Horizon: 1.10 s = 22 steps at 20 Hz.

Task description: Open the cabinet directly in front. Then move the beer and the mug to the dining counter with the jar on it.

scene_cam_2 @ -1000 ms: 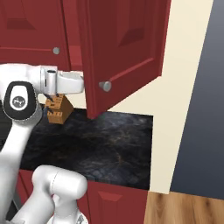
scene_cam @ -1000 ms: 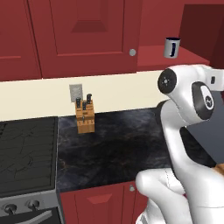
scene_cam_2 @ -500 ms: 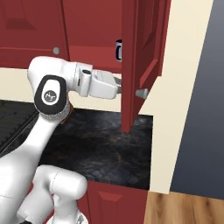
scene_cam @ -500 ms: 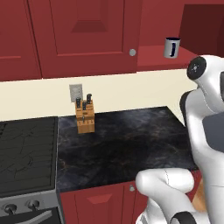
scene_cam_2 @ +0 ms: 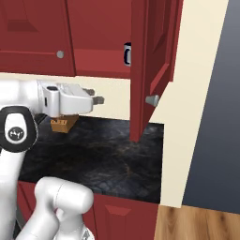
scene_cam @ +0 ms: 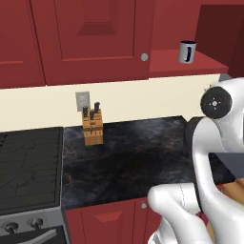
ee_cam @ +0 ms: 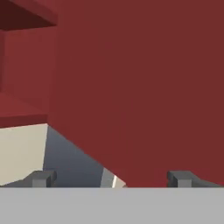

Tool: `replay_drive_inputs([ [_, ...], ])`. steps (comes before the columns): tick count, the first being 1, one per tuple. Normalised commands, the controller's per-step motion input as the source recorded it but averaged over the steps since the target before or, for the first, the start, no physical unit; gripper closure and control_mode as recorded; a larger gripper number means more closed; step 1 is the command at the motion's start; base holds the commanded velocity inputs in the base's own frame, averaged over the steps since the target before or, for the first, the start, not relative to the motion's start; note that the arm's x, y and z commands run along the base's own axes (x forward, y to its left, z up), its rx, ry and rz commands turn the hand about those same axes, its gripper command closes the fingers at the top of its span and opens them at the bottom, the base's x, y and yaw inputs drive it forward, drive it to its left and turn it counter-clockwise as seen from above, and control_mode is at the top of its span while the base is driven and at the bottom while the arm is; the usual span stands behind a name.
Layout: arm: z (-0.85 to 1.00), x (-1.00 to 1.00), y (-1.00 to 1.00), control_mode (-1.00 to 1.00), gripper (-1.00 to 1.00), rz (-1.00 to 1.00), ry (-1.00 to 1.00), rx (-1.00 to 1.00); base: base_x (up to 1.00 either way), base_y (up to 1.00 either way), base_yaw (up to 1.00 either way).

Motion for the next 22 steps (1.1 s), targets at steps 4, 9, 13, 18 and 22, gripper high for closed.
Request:
replay_drive_inputs([
  [4,0.0,-0.12,0.98,-1.0,-1.0,0.69,0.0,0.0,0.0,0.0,0.0],
  [9,-0.09,-0.04,1.0,-1.0,-1.0,0.7,0.0,0.01,0.0,0.0,0.0],
  [13,-0.03,0.0,0.96,-1.0,-1.0,0.6,-0.01,0.13,0.0,0.0,0.0],
  [18,-0.01,-0.02,0.28,-1.0,-1.0,0.13,-0.07,0.15,0.0,0.0,0.0],
  [22,0.0,0.02,0.46,-1.0,-1.0,0.0,0.0,0.08,0.0,0.0,0.0],
])
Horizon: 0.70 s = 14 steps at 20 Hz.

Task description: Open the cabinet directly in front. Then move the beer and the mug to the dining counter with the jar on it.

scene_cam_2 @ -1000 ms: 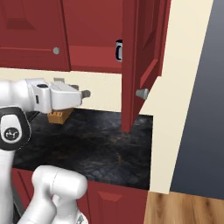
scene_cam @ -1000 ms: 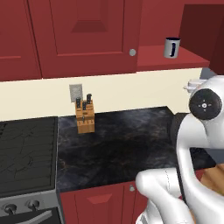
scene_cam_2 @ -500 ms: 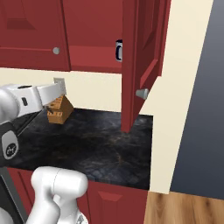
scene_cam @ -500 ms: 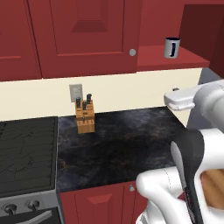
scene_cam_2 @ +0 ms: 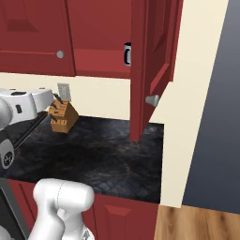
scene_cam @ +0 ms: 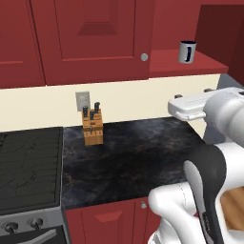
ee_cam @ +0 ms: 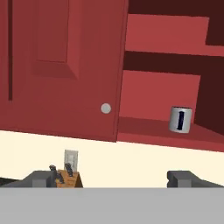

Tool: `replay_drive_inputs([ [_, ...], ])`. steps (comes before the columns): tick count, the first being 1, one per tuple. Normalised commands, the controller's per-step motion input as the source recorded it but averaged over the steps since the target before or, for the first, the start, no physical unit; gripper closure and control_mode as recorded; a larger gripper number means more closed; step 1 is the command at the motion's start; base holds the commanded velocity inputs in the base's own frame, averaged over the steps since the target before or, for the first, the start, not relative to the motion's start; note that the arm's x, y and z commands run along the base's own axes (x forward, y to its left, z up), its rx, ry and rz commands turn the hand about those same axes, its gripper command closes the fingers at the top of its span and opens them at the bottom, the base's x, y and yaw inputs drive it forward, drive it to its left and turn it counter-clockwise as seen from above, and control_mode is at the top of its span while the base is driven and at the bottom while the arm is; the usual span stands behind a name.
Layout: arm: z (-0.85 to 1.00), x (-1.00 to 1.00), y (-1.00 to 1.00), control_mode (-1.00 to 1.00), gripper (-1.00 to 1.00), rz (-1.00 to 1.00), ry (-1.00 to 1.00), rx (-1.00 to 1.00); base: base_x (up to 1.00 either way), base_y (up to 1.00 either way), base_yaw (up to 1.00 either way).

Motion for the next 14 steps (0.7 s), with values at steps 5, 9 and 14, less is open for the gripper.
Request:
replay_drive_inputs([
  [5,0.0,0.09,0.55,-1.0,-1.0,0.0,-0.03,0.05,0.0,0.0,0.0],
  [9,0.12,0.05,0.28,-1.0,-1.0,-0.01,-0.13,0.02,0.0,0.0,0.0],
  [14,0.12,0.02,0.04,-1.0,-1.0,0.0,-0.18,0.0,0.0,0.0,0.0],
])
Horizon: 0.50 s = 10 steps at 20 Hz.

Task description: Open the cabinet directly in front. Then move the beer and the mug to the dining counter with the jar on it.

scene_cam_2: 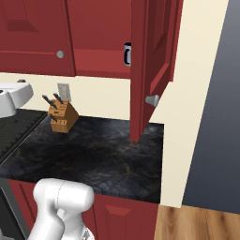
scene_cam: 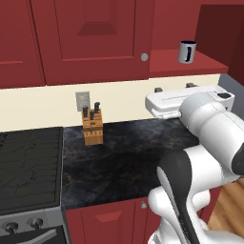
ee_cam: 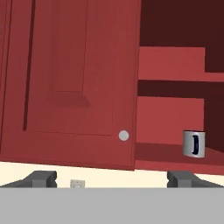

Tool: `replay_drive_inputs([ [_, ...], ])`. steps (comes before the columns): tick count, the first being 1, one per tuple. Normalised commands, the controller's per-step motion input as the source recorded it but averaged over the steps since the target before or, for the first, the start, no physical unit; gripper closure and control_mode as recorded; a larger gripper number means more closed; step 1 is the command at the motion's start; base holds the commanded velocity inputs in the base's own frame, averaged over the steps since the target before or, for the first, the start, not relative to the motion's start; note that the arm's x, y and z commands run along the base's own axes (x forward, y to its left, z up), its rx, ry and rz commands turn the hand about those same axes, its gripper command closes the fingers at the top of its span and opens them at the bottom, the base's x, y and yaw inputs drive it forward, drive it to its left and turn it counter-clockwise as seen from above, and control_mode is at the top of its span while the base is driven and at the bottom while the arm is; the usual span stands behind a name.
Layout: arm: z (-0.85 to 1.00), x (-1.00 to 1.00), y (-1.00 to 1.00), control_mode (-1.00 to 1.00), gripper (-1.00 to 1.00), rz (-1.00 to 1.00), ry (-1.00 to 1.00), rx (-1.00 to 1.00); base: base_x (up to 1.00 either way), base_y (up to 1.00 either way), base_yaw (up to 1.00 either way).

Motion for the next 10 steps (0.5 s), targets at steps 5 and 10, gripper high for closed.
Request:
replay_drive_inputs([
  [5,0.06,0.01,-0.01,-1.0,-1.0,0.0,0.04,0.01,0.0,0.0,0.0],
  [10,0.17,0.15,-0.19,-1.0,-1.0,0.0,0.02,0.09,0.0,0.0,0.0],
])
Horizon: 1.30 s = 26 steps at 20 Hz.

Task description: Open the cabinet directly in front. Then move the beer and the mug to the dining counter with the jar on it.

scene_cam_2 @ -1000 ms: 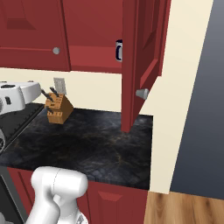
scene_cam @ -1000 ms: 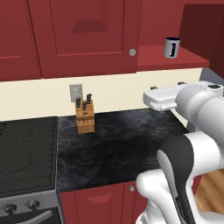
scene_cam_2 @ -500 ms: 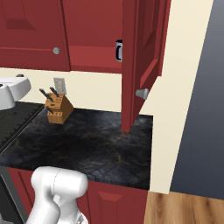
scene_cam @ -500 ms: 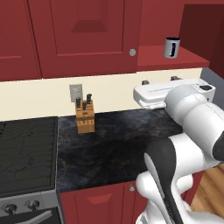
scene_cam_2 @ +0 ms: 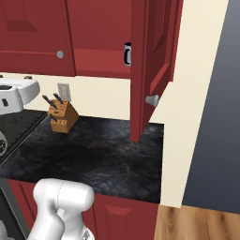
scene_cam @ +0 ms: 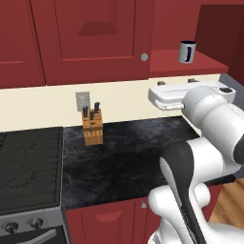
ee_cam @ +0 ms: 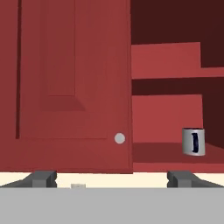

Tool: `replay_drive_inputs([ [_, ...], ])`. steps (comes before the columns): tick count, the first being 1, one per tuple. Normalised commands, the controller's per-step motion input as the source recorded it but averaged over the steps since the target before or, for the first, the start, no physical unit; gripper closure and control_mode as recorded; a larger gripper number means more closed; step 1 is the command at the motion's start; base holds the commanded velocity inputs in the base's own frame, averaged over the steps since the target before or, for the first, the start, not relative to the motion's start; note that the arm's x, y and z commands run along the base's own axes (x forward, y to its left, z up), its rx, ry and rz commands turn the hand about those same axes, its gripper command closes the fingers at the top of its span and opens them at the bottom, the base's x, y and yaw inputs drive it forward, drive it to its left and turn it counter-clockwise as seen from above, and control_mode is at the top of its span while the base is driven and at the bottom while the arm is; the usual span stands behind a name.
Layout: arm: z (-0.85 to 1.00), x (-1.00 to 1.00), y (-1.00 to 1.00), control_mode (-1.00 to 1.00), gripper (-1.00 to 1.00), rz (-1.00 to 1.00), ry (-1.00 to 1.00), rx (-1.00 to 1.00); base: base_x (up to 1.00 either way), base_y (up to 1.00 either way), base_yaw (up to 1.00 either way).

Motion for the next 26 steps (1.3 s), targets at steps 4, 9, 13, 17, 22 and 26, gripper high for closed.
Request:
replay_drive_inputs([
  [4,0.2,0.23,-0.16,-1.0,-1.0,0.0,0.0,0.08,0.0,0.0,0.0],
  [9,0.0,0.51,-0.01,-1.0,-1.0,0.0,0.03,0.01,0.0,0.0,0.0],
  [13,0.0,0.62,0.0,-1.0,-1.0,0.0,0.04,0.0,0.0,0.0,0.0],
  [17,0.0,0.65,0.0,-1.0,-1.0,0.0,0.04,0.0,0.0,0.0,0.0],
  [22,-0.01,0.61,0.0,-1.0,-1.0,0.0,0.01,0.0,0.0,0.0,0.0],
  [26,-0.01,0.58,0.01,-1.0,-1.0,0.0,0.03,0.0,0.0,0.0,0.0],
])
